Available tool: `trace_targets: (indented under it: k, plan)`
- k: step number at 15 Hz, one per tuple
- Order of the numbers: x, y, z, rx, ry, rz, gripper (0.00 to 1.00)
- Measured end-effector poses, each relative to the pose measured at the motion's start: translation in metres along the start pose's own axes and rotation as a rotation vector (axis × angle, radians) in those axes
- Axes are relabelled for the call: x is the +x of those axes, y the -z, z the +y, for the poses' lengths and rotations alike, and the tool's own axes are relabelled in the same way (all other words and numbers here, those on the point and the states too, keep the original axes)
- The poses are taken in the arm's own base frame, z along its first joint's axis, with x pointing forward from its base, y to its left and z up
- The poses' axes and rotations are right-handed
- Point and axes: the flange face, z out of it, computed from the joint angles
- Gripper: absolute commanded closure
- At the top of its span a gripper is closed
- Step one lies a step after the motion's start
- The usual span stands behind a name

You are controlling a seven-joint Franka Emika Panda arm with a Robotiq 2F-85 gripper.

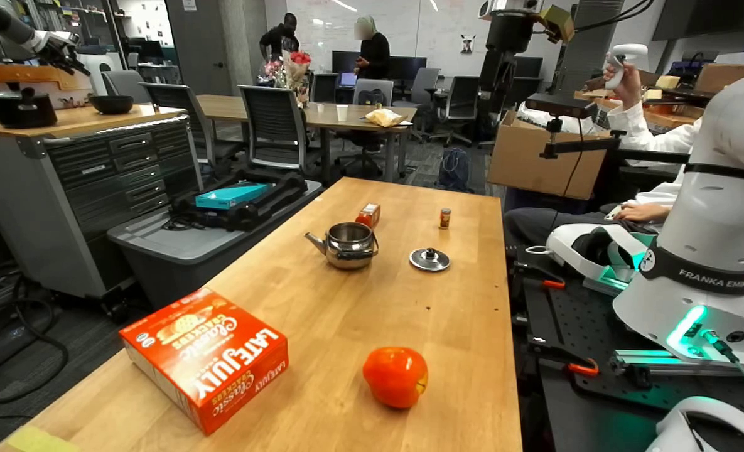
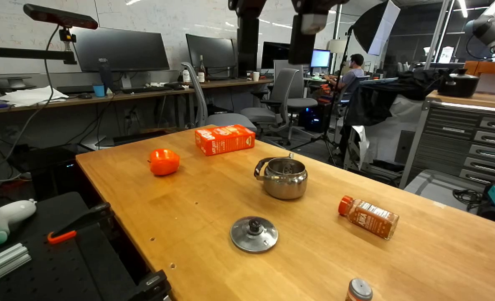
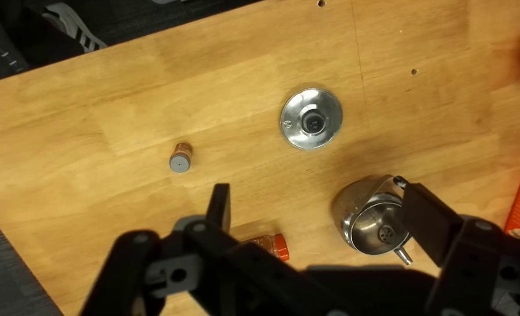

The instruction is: Get the lid from the table from the table and place it on the kettle

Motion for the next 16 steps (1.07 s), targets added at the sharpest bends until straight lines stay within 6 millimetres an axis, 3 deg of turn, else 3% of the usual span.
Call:
trace_targets:
  k: [6,16]
  plan:
    - [0.0,-0.001,0.0,0.0,0.0,-0.002,0.0]
    - [0.012,-0.022,-0.004,-0.021,0.009,0.03,0.0]
